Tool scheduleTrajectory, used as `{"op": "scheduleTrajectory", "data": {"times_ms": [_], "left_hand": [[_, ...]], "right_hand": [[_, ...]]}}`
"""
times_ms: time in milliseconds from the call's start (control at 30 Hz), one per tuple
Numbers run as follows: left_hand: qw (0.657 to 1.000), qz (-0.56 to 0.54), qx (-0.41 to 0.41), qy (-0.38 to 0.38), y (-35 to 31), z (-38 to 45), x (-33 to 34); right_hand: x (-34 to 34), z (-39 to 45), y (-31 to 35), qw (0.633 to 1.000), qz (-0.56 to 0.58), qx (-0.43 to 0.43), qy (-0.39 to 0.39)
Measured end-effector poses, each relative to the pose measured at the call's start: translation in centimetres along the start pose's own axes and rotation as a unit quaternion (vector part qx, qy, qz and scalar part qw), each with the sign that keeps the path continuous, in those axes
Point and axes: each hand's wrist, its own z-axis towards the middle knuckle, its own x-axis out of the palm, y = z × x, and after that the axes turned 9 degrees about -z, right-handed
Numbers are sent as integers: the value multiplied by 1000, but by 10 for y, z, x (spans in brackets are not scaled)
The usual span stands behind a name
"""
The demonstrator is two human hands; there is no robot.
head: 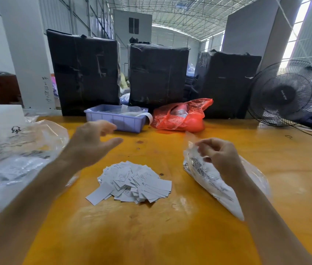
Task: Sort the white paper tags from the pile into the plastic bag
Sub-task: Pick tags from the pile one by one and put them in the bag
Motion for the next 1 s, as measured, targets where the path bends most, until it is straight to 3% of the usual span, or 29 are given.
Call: {"op": "scheduleTrajectory", "data": {"times_ms": [67, 133, 233, 333, 467, 600, 1000], "left_hand": [[992, -110, 21, 53, -14, -6, 17], [972, -199, 17, 125, -21, -13, 33], [949, -227, -16, 219, -16, -19, 57], [926, -279, -94, 237, -1, -21, 72], [913, -308, -162, 214, 10, -25, 74], [889, -365, -212, 180, 11, -25, 73], [850, -433, -247, 172, 10, -28, 73]], "right_hand": [[23, -11, 13, 993, 61, 12, 99], [43, -21, 21, 983, 50, 0, 179], [64, -30, 23, 971, -6, -24, 239], [72, -33, 20, 976, -20, -26, 214], [75, -32, 13, 983, 66, 37, 168], [76, -31, 12, 968, 116, 92, 204], [79, -35, 15, 971, 126, 80, 189]]}}
